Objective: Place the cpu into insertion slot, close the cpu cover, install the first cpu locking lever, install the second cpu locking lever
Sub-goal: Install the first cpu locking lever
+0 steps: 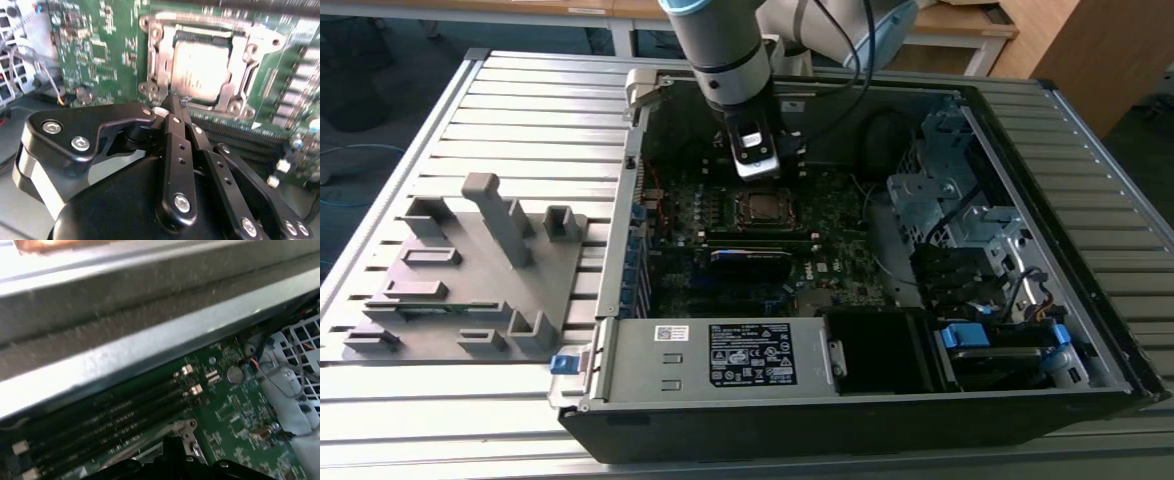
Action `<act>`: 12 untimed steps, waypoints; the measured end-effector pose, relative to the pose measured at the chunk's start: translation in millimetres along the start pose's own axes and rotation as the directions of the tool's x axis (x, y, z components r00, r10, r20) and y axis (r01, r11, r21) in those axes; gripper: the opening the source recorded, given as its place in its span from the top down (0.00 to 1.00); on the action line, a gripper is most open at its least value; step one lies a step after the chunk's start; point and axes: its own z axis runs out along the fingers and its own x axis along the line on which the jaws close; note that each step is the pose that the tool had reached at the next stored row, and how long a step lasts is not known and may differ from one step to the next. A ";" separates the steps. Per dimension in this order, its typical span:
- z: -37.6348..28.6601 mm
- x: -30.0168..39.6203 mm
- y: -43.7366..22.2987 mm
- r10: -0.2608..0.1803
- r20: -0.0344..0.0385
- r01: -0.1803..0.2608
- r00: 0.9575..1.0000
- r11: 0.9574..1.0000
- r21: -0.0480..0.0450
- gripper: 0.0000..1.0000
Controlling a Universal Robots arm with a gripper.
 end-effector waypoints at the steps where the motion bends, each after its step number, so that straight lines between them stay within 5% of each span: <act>1: 0.1 0.0 0.2 -0.006 0.006 0.006 1.000 1.000 0.016 0.90; 3: 0.2 -0.1 0.3 -0.015 0.015 0.015 1.000 0.999 0.039 0.90; 6: 0.2 -0.1 0.3 -0.015 0.013 0.015 1.000 0.999 0.040 0.90; 8: 0.5 -0.4 0.4 -0.013 -0.010 0.014 1.000 0.999 0.051 0.90; 12: 1.6 -1.3 0.8 -0.007 -0.075 0.013 0.997 0.997 0.082 0.90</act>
